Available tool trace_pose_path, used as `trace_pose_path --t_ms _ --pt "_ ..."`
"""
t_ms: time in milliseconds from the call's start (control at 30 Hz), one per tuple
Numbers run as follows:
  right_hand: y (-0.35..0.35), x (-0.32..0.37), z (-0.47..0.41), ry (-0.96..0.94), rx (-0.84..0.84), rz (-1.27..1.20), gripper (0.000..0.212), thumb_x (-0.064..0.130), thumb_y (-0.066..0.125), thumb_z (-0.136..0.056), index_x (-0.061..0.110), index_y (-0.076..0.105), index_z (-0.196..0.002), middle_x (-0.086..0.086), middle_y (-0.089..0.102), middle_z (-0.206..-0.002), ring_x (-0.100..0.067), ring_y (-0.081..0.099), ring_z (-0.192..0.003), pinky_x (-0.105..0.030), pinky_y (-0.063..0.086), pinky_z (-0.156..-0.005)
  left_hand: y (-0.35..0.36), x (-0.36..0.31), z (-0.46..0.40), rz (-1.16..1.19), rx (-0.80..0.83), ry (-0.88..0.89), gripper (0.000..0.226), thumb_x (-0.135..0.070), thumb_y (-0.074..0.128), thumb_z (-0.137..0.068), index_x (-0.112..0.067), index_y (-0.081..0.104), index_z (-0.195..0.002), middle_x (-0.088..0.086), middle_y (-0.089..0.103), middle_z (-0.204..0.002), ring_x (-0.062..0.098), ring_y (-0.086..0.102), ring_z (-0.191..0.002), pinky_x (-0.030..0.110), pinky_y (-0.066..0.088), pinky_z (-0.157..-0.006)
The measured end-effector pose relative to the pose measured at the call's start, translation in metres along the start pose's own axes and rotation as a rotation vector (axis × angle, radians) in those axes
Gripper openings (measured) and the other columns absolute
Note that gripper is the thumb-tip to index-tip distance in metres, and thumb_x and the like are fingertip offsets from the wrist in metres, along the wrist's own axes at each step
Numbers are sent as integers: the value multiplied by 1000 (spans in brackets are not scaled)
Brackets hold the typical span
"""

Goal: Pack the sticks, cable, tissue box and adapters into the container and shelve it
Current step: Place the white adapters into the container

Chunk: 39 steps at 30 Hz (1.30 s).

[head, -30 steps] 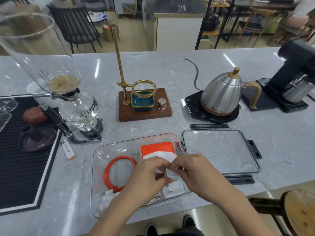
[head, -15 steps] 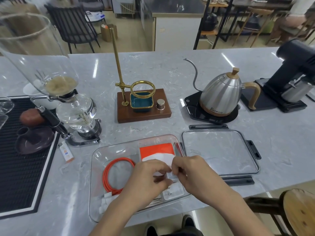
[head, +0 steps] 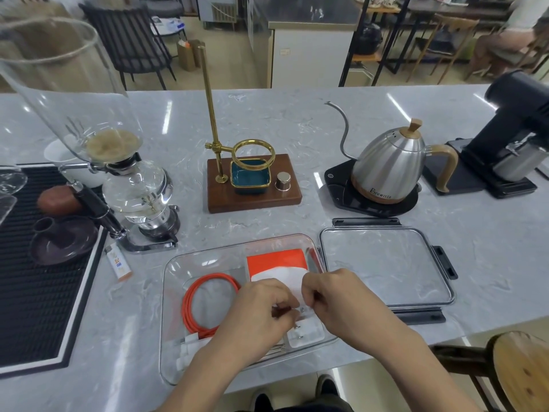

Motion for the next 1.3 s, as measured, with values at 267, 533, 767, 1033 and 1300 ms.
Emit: trace_pose_path --t_ms 267,533,767,1033,1300 --pt "-10 1 3 -27 -107 -84 28 -2 56 -75 25 58 -74 12 52 -59 -9 50 -57 -25 45 -54 -4 -2 2 60 -22 -3 17 -7 72 -76 -23 75 -72 -12 66 -72 4 65 -66 16 51 -61" --pt "-33 1 9 -47 -248 -154 27 -6 62 -74 22 59 -73 7 60 -62 -14 57 -59 -28 47 -55 -29 -12 4 112 -201 22 20 -3 73 -71 -21 74 -63 -11 70 -71 8 68 -70 30 57 -61" --pt "-46 6 10 -52 -279 -167 27 -2 62 -79 24 58 -71 11 58 -63 -11 56 -59 -30 49 -57 -53 -13 1 119 -323 13 17 -8 70 -66 -19 65 -54 -5 65 -65 17 64 -62 37 53 -54" --pt "-56 6 13 -50 -297 -154 24 0 63 -77 24 62 -73 13 60 -67 -10 56 -66 -25 48 -60 -60 -17 -1 104 -353 12 25 -7 76 -68 -18 60 -53 -5 62 -64 17 62 -61 36 53 -56" --pt "-62 -9 26 -25 -309 -157 21 3 66 -78 23 62 -75 13 61 -68 -11 56 -69 -21 48 -59 -48 -31 -3 104 -340 29 30 -4 79 -68 -20 58 -55 -6 62 -63 17 61 -62 36 54 -57"
Point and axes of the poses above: each hand's wrist, its own z-axis away from the middle knuckle, its own y-axis out of the palm, x = y × z, the point moved 10 cm from there along -z, towards the middle knuckle
